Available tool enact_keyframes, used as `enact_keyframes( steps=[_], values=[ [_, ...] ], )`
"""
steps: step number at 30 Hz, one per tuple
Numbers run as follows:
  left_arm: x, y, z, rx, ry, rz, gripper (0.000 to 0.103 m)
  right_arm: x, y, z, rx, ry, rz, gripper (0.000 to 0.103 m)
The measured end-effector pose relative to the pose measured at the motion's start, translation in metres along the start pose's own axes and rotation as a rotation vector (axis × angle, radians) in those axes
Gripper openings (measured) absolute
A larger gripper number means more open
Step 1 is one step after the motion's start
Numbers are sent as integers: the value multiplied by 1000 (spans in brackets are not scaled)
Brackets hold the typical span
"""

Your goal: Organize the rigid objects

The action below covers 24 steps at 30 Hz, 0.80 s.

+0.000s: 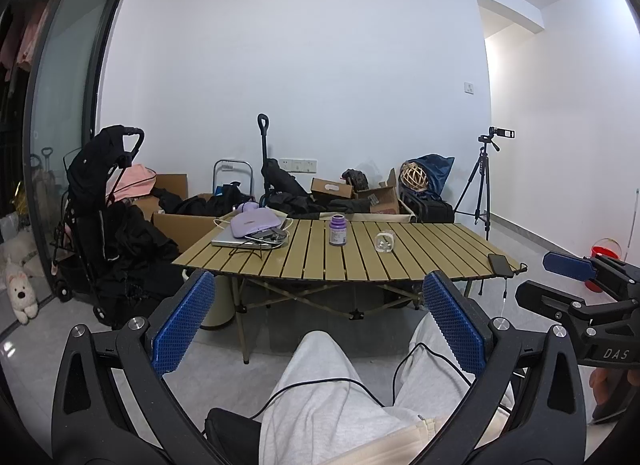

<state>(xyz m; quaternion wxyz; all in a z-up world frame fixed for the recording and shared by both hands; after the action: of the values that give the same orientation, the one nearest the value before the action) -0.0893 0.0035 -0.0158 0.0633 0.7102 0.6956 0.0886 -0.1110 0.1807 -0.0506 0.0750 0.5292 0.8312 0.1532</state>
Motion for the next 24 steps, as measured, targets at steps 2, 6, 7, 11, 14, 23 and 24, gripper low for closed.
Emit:
enact_keyframes(
  steps=[2,6,7,11,14,23,24],
  values=[
    [4,-1,2,2,-5,2,103,3,2,0,6,-2,0,81],
    [4,-1,2,5,-9,2,103,4,4,0,12,-6,-3,81],
    [4,-1,2,5,-9,2,103,4,4,0,11,-7,-3,81],
    [4,-1,4,2,-7,4,103,2,3,1,7,-6,-3,81],
    [4,-1,4,3,-8,3,103,1,4,1,9,-3,-3,81],
    [5,-2,5,-1,-8,8,103,1,4,1,7,-7,-3,81],
    [5,-2,5,-1,-10,8,103,1,4,1,6,-6,-3,81]
  ],
)
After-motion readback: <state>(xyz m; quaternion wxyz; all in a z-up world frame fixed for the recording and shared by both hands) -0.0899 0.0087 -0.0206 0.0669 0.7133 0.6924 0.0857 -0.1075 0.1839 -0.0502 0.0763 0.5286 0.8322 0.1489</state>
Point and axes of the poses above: each gripper's, at about its wrist camera, not at the fingertips, and y roughly against the way its jaws point, x to its right, z to its underside, the point moved 9 cm from there along -y, roughly the way its jaws point, and after that the axes turned 1 degree about z, right-handed, at the moved point
